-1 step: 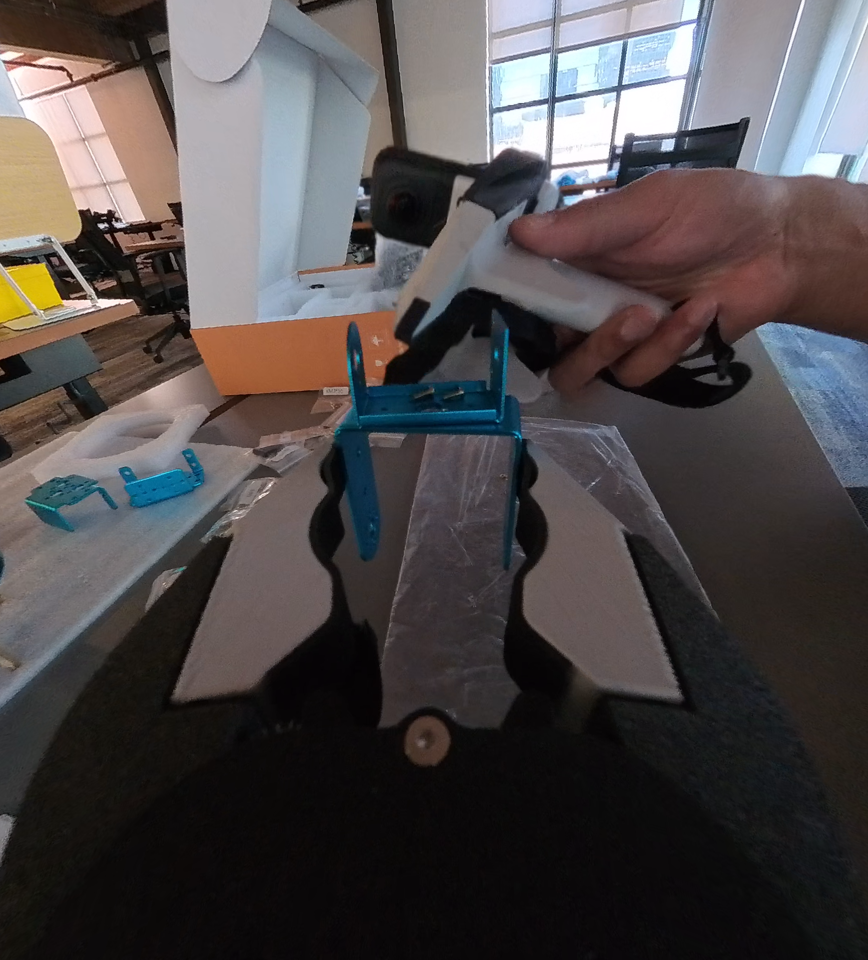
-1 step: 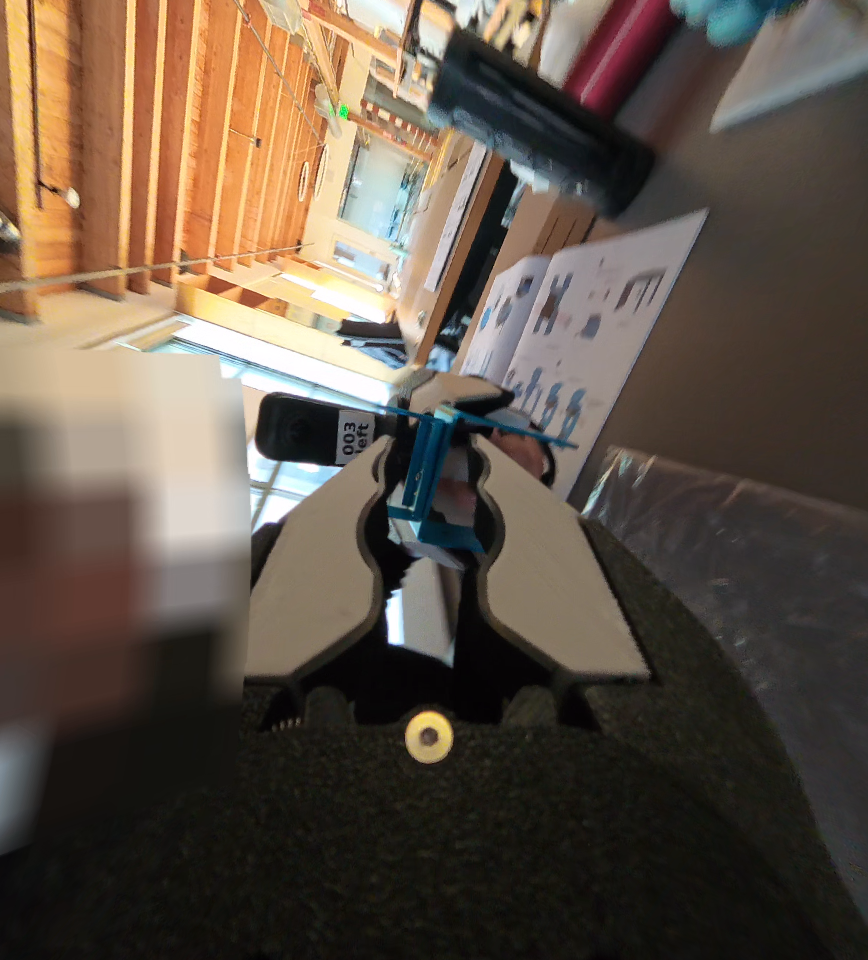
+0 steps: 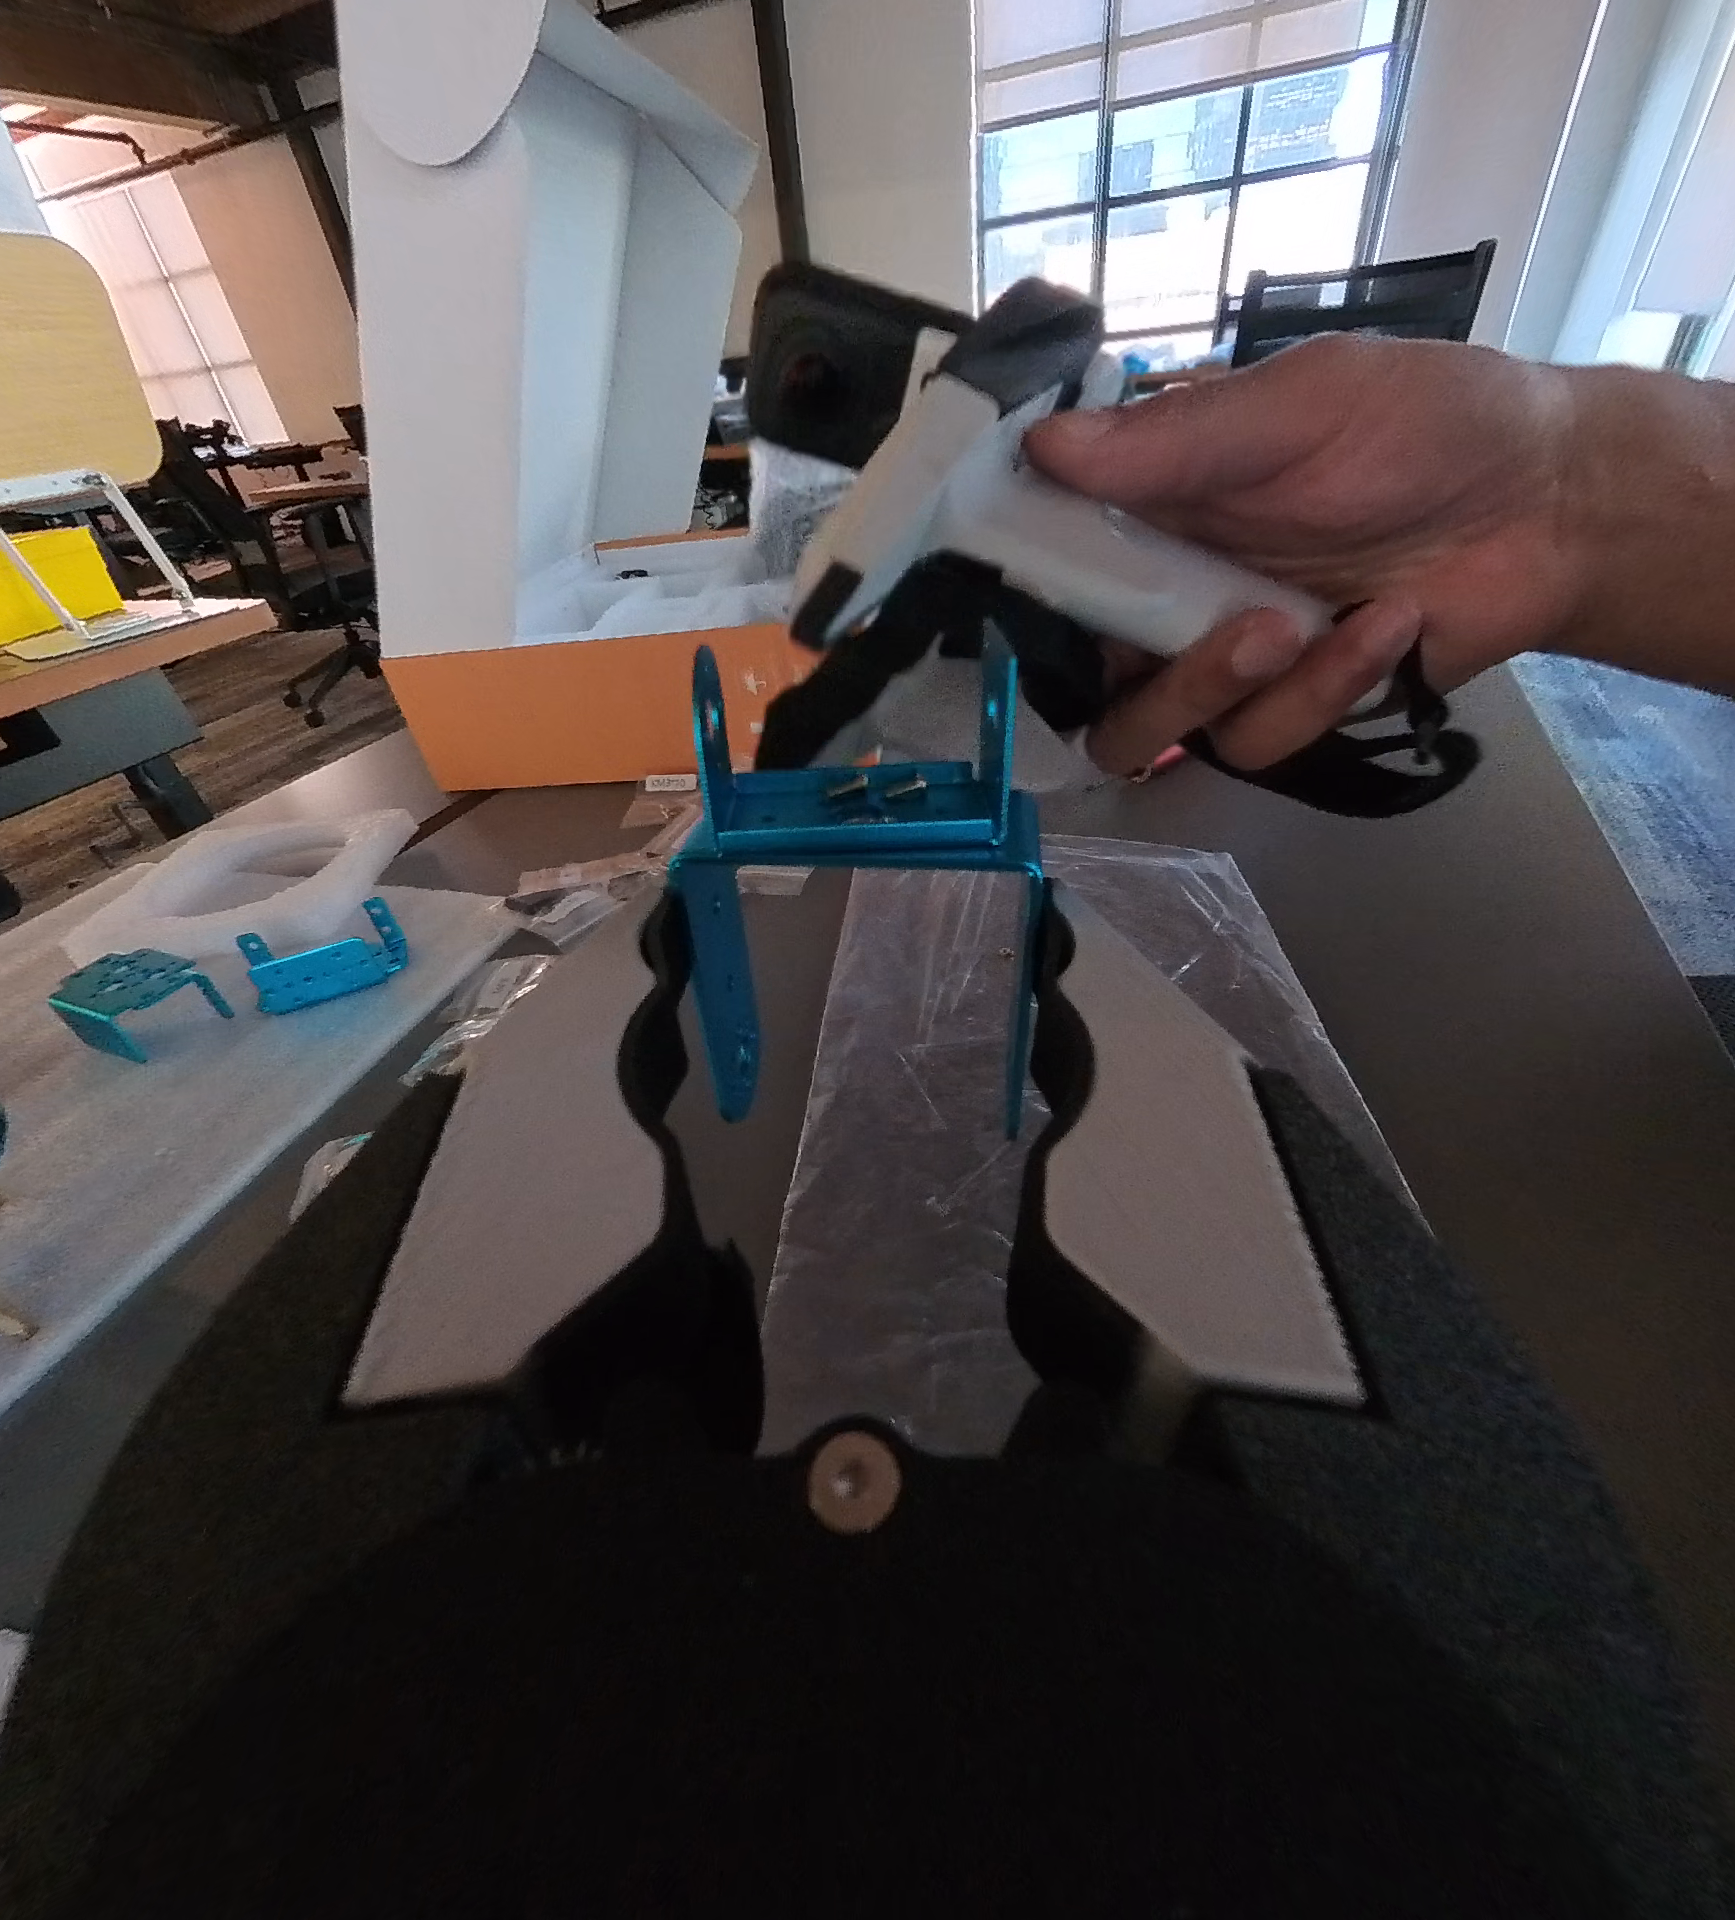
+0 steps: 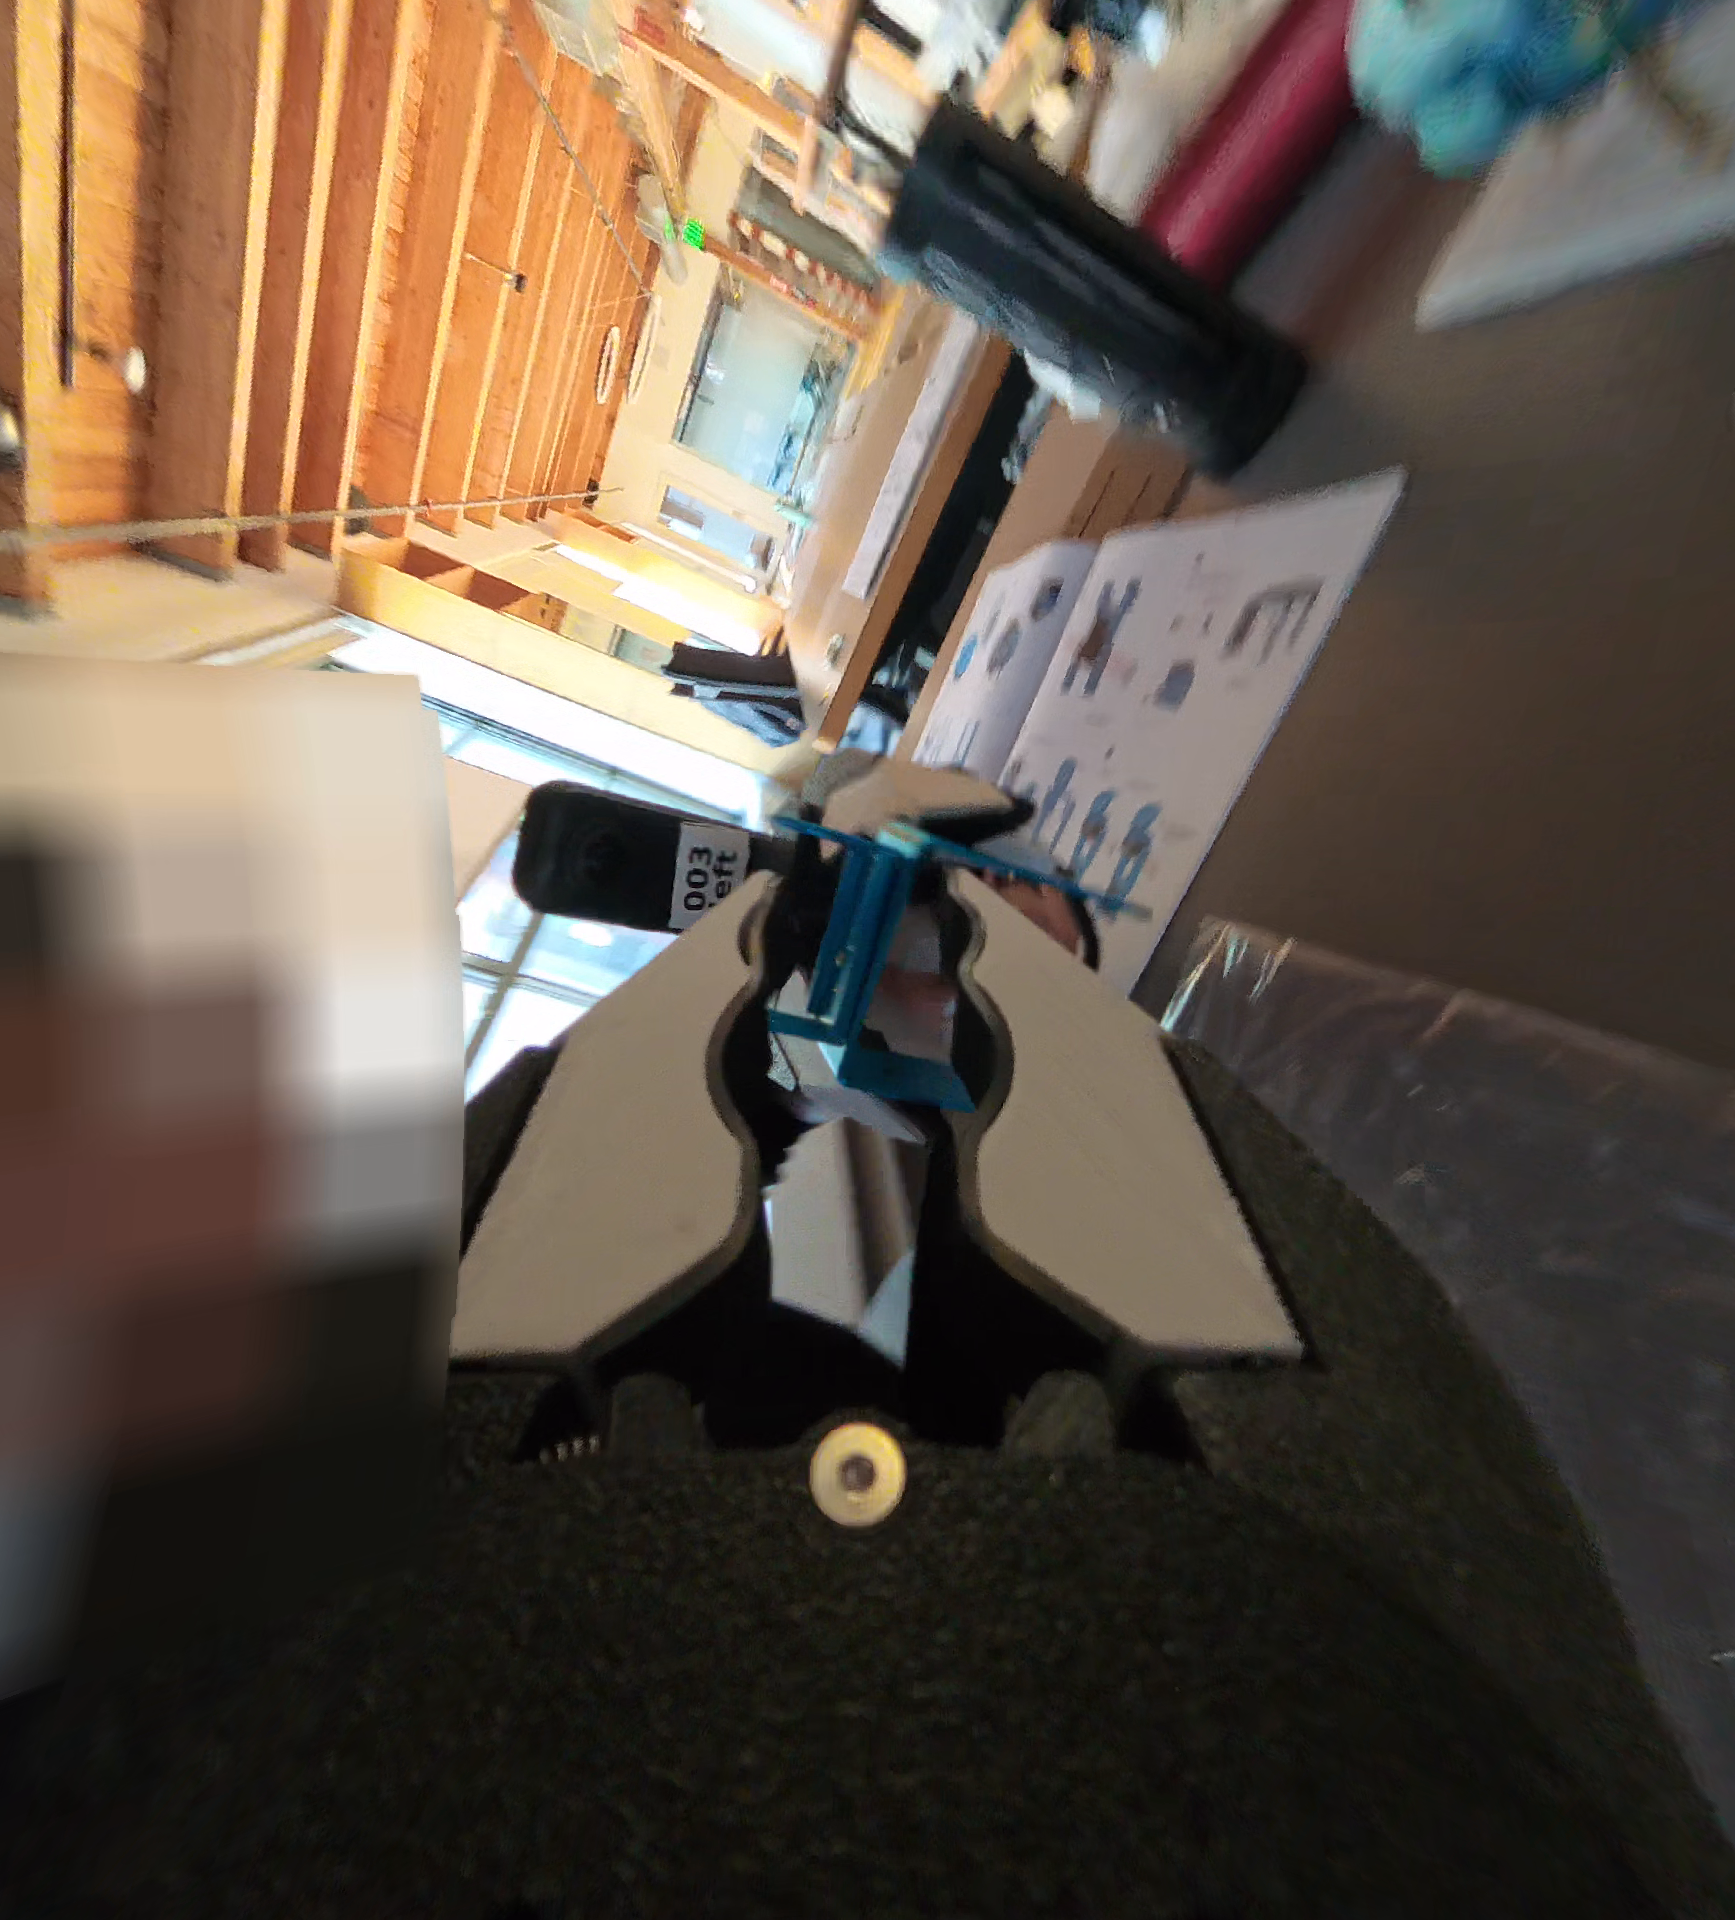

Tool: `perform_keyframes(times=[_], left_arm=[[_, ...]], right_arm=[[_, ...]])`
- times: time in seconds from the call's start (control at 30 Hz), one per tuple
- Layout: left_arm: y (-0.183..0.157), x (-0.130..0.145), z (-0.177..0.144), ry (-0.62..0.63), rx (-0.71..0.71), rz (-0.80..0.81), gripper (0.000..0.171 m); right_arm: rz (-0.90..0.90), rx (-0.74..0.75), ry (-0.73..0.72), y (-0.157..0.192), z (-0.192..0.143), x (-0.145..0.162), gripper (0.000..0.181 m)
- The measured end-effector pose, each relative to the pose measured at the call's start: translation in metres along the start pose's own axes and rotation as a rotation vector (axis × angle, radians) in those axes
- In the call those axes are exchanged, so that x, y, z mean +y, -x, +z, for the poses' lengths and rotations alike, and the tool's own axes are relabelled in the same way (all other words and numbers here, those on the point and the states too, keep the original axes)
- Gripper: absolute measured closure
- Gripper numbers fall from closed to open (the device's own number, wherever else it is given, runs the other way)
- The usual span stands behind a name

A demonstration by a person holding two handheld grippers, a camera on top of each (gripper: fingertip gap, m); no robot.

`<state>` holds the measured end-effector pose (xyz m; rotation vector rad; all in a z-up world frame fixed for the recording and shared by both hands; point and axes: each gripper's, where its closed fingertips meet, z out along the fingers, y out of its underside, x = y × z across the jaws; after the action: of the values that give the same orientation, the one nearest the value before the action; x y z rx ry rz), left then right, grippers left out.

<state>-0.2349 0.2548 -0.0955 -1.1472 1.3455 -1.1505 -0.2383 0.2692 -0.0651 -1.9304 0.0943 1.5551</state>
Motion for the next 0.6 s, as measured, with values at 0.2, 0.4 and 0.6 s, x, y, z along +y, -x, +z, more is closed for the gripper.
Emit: perform_keyframes(times=[0.2, 0.4, 0.6], left_arm=[[-0.002, 0.002, -0.001, 0.005, 0.039, -0.040, 0.106], [0.003, 0.004, -0.002, 0.024, 0.015, -0.047, 0.106], [-0.014, 0.012, 0.001, 0.054, 0.103, -0.037, 0.106]], right_arm=[[-0.483, -0.003, -0.038, 0.031, -0.028, -0.009, 0.142], [-0.894, 0.115, 0.128, 0.030, -0.020, 0.022, 0.134], [-1.172, 0.211, 0.318, 0.013, 0.004, 0.040, 0.093]])
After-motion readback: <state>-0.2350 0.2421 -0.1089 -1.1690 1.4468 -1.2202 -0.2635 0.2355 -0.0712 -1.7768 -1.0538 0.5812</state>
